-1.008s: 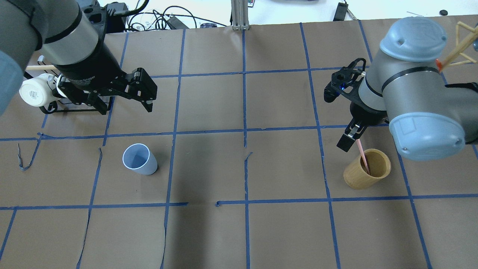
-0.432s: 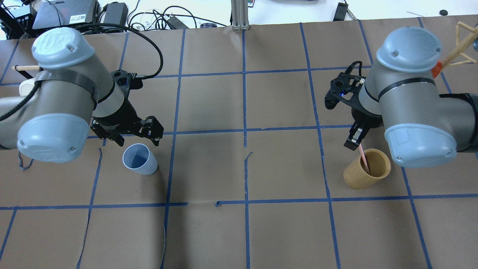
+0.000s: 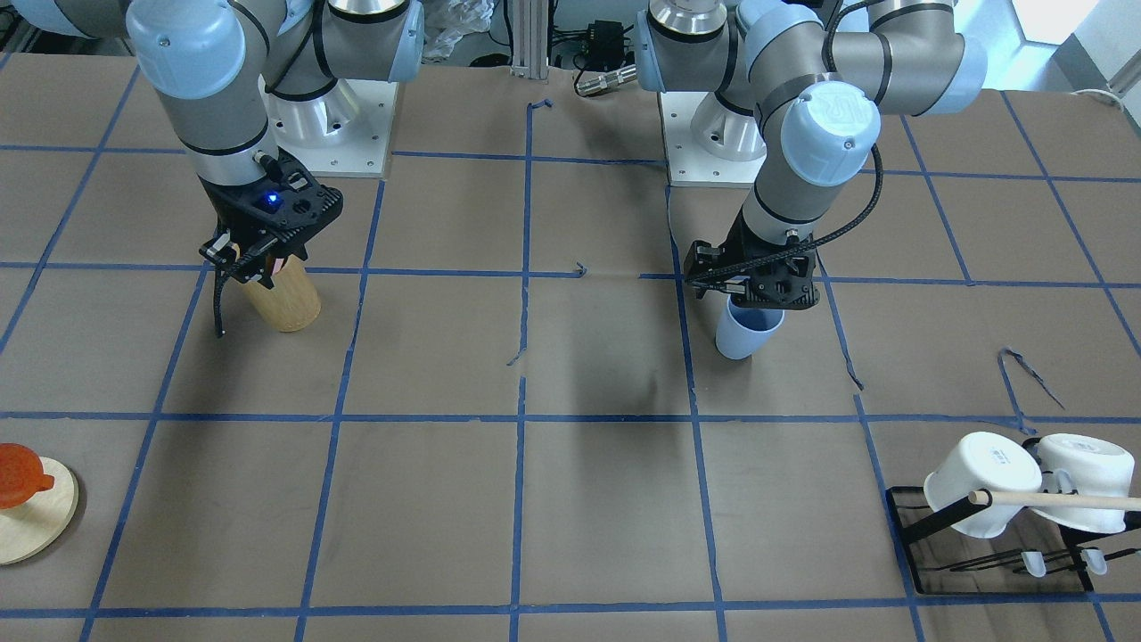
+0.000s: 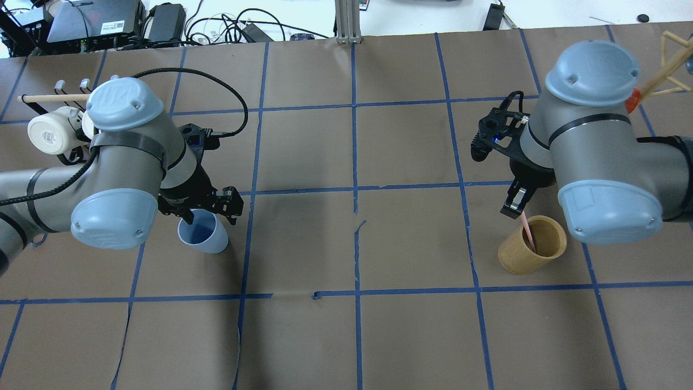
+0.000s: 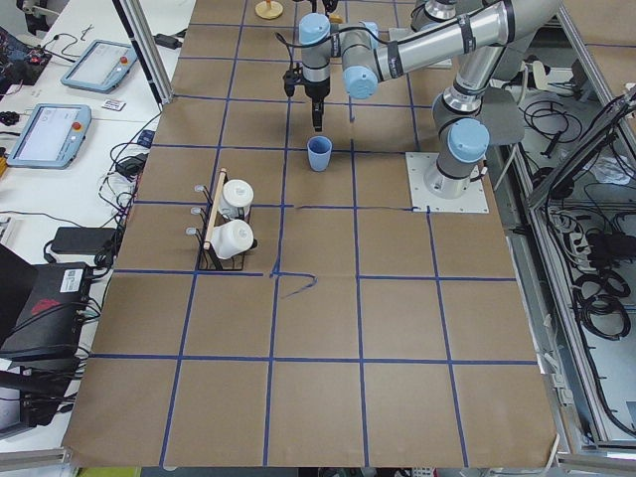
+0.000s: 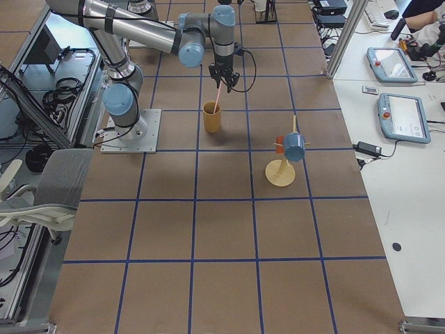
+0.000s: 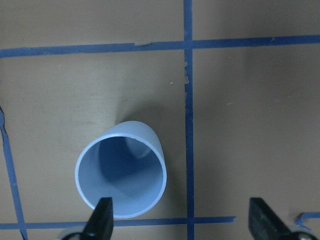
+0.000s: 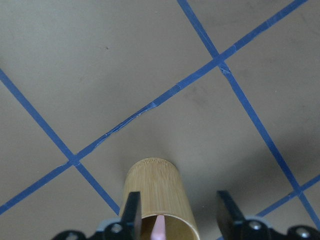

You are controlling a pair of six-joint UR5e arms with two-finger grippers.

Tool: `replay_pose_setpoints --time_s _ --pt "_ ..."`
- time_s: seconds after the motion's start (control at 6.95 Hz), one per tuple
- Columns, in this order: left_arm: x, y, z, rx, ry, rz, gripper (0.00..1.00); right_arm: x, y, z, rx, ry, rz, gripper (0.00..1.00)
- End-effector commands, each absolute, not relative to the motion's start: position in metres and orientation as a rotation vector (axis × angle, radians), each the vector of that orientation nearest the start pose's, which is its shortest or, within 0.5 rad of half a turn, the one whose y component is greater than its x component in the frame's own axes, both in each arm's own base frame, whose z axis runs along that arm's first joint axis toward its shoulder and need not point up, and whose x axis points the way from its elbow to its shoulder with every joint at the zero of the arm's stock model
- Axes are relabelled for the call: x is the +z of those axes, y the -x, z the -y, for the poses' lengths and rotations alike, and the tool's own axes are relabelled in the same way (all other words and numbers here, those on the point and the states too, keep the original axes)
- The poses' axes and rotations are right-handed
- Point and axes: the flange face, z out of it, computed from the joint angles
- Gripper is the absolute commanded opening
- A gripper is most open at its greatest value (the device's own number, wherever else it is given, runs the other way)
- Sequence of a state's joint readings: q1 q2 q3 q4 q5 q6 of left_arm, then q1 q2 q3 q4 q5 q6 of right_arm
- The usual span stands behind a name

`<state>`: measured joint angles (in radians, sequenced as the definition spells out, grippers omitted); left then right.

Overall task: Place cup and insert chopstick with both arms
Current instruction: 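Grasp the blue cup with the left gripper while the right grasps the chopstick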

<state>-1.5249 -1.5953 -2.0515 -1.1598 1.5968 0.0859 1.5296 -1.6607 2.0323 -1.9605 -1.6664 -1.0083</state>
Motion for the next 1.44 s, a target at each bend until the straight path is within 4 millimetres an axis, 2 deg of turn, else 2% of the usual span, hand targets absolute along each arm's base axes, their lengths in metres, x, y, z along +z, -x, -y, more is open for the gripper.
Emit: replay_pose_setpoints --time_s 0.0,0.14,0.29,0.43,0.58,1.01,1.3 --pt "0.266 0.111 0.446 0.187 -0.075 -3.109 0.74 0.346 -0.106 0.433 0.057 1.506 -2.856 0.39" --pt "0.257 0.111 0.444 0.218 -0.075 -3.110 0.66 0.342 -0.106 0.429 0.114 1.493 -2.840 0.35" --pt "0.250 0.111 0.446 0.239 -0.073 -3.111 0.45 0.343 -0.106 0.428 0.139 1.486 -2.834 0.32" --pt "0.248 0.112 0.446 0.244 -0.082 -3.109 0.17 0.343 -0.106 0.428 0.142 1.484 -2.836 0.30" --pt "0.249 0.113 0.447 0.242 -0.083 -3.107 0.00 0.343 -0.106 0.427 0.144 1.479 -2.837 0.29" --pt "0.258 0.115 0.446 0.203 -0.056 -3.107 0.00 0.354 -0.106 0.421 0.126 1.466 -2.851 0.23" --pt "0.270 0.129 0.453 0.145 0.112 -3.116 0.00 0.355 -0.106 0.421 0.125 1.444 -2.863 0.16"
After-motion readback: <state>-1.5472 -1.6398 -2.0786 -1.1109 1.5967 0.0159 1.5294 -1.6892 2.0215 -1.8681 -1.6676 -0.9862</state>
